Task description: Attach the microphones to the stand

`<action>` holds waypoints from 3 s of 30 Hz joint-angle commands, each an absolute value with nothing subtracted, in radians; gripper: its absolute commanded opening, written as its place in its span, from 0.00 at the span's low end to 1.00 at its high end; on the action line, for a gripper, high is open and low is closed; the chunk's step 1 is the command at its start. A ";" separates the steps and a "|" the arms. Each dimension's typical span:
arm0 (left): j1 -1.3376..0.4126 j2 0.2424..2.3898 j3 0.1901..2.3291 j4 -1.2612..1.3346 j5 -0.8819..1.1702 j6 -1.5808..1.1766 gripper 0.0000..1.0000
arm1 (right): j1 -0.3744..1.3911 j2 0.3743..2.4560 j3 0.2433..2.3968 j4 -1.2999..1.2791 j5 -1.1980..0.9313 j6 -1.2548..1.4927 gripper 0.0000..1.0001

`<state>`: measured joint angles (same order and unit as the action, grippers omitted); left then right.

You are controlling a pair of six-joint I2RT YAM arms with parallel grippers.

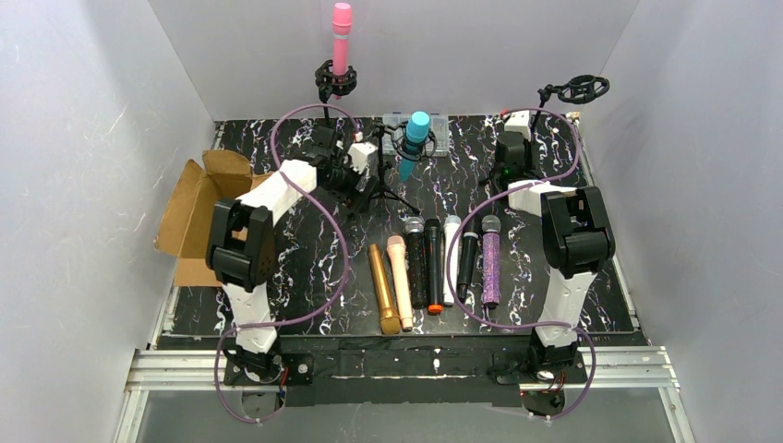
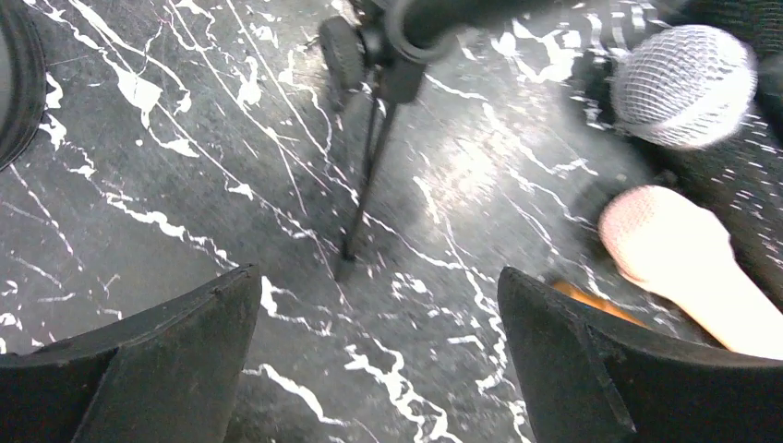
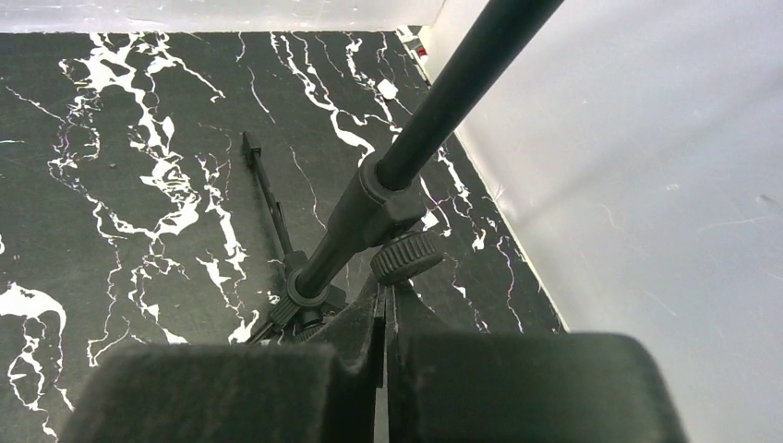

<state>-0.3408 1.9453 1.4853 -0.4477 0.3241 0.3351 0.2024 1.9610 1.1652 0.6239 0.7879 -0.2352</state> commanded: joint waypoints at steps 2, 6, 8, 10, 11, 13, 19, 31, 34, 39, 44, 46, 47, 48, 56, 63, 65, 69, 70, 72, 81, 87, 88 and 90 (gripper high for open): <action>-0.307 1.801 1.461 -0.629 0.455 0.354 1.00 | 0.198 1.919 1.153 0.709 0.765 -0.213 0.01; -0.273 1.752 1.455 -0.686 0.494 0.331 0.99 | 0.205 1.870 1.112 0.709 0.754 -0.204 0.01; -0.257 1.720 1.450 -0.702 0.514 0.316 0.99 | 0.206 1.838 1.090 0.707 0.752 -0.201 0.01; -0.251 1.683 1.439 -0.704 0.518 0.309 0.99 | 0.206 1.794 1.063 0.705 0.735 -0.193 0.01; -0.250 1.666 1.432 -0.704 0.519 0.307 0.99 | 0.207 1.771 1.046 0.702 0.718 -0.186 0.01; -0.248 1.642 1.419 -0.703 0.520 0.302 0.99 | 0.209 1.728 1.008 0.712 0.699 -0.175 0.01; -0.241 1.597 1.380 -0.685 0.534 0.287 0.99 | 0.208 1.714 0.947 0.872 0.702 -0.244 0.72; -0.219 1.623 1.414 -0.672 0.570 0.292 0.99 | 0.198 2.020 1.173 1.175 0.735 -0.450 0.85; -0.218 1.625 1.418 -0.671 0.571 0.291 1.00 | 0.194 2.080 1.230 1.219 0.767 -0.467 0.84; -0.212 1.620 1.410 -0.668 0.566 0.296 0.99 | 0.187 2.137 1.298 1.234 0.745 -0.474 0.64; -0.206 1.616 1.399 -0.667 0.566 0.305 0.99 | 0.187 2.163 1.325 1.249 0.732 -0.472 0.26; -0.203 1.616 1.393 -0.666 0.570 0.304 0.99 | 0.186 2.152 1.311 1.249 0.722 -0.456 0.06; -0.202 1.616 1.388 -0.664 0.571 0.301 0.99 | 0.188 2.143 1.301 1.251 0.719 -0.446 0.01; -0.201 1.615 1.385 -0.663 0.573 0.296 0.99 | 0.189 2.133 1.291 1.254 0.713 -0.440 0.01; -0.199 1.484 1.481 -0.788 0.563 0.232 0.99 | 0.375 1.684 1.105 1.088 0.707 -0.456 0.01; -0.192 1.228 1.517 -0.951 0.501 0.207 0.99 | 0.657 1.016 0.893 0.484 0.680 -0.172 0.01; -0.190 1.190 1.520 -0.970 0.492 0.196 0.99 | 0.696 0.936 0.893 0.371 0.610 -0.101 0.01; -0.189 1.146 1.523 -0.999 0.471 0.181 0.99 | 0.730 0.850 0.912 0.211 0.420 0.027 0.01; -0.188 1.140 1.522 -1.006 0.464 0.178 0.99 | 0.742 0.841 0.913 0.195 0.362 0.056 0.01; -0.189 1.130 1.522 -1.015 0.443 0.164 0.99 | 0.780 0.838 0.910 0.186 0.272 0.102 0.01; -0.177 1.103 1.543 -1.085 0.379 0.190 0.99 | 1.130 0.984 0.966 0.267 0.272 0.038 0.01; -0.175 1.081 1.567 -1.127 0.347 0.210 0.99 | 1.266 1.165 0.992 0.457 0.301 0.004 0.01; -0.174 1.074 1.563 -1.128 0.337 0.210 0.99 | 1.268 1.198 0.992 0.510 0.295 0.005 0.01; -0.171 1.064 1.561 -1.126 0.308 0.211 0.99 | 1.270 1.275 1.000 0.609 0.289 0.003 0.01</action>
<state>-0.1783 1.1084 1.5337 -1.0836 0.3573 0.1936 1.2648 1.1919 0.9222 0.2821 0.2756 0.0288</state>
